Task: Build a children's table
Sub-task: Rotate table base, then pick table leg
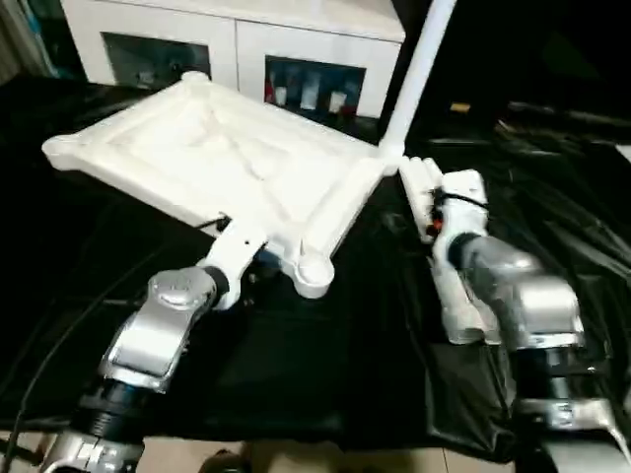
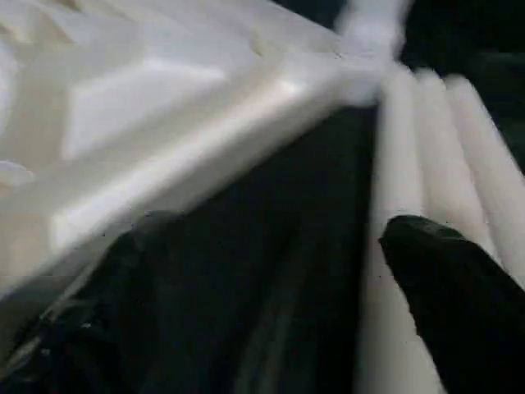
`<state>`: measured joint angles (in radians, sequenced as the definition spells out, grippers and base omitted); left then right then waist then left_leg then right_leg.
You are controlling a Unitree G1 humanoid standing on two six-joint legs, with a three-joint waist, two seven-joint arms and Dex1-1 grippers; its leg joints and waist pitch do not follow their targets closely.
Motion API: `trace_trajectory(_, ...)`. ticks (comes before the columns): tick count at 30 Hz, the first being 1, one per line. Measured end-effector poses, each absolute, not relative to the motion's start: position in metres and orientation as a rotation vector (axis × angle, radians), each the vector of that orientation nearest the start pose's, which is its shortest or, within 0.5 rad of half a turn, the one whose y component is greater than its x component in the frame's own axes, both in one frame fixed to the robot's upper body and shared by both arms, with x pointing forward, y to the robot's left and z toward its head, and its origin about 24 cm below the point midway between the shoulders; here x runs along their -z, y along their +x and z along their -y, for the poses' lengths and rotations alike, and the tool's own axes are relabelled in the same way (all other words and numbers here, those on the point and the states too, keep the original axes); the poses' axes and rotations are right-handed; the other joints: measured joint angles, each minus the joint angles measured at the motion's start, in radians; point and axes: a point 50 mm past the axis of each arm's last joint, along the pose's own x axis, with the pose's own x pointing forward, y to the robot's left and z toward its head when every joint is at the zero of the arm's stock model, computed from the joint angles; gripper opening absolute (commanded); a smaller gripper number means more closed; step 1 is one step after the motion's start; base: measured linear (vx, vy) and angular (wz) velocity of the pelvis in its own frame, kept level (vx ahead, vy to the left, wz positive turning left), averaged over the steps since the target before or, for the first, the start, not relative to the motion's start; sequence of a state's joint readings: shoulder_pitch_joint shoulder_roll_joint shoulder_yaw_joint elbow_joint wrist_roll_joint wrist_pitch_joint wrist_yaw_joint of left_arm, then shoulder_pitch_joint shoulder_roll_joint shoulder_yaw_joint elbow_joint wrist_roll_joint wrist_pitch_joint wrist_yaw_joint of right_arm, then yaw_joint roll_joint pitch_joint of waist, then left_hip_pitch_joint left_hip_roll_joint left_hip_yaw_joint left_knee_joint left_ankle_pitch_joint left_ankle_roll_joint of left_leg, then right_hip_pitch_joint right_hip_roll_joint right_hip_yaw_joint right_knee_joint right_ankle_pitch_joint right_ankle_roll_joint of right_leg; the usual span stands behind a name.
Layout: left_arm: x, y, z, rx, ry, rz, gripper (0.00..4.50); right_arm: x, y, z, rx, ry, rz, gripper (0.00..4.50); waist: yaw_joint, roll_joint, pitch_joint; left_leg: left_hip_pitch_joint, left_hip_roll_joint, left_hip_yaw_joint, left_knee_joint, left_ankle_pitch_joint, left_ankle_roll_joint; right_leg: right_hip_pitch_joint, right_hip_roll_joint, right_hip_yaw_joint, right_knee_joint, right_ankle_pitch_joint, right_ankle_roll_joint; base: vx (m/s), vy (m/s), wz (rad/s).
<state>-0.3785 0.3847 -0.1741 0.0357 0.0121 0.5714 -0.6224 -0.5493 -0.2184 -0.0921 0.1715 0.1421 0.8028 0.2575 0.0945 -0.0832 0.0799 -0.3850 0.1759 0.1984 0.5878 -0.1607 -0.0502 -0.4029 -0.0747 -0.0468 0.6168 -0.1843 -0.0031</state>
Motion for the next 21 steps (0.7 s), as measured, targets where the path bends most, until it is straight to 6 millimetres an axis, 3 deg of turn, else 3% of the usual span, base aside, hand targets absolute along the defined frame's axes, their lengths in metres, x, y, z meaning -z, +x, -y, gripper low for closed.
trace_trajectory(2,-0.089,0.301,-0.149,0.754,0.361,-0.342,2.19,-0.097,0.338,0.177,-0.211,0.011,-0.466,4.45,-0.002,0.001,-0.001,0.001,0.0,0.0,0.0,0.0,0.0,0.001,0.0,0.0,0.0,0.0,0.0,0.0,0.0,0.0)
trace_trajectory(8,-0.107,0.288,-0.142,0.974,0.375,-0.305,2.19,-0.098,0.338,0.181,-0.185,0.039,-0.578,4.45,-0.004,0.001,-0.001,0.001,0.0,0.001,0.0,0.0,-0.001,0.0,0.0,0.001,0.001,0.0,0.0,0.0,0.0,0.0)
trace_trajectory(21,-0.109,0.275,-0.134,1.117,0.341,-0.334,2.19,-0.073,0.328,0.187,-0.173,0.062,-0.849,4.45,-0.004,0.0,-0.002,0.002,0.0,0.001,0.003,0.002,-0.003,0.0,0.0,0.002,0.007,-0.001,0.001,0.0,0.0,0.0)
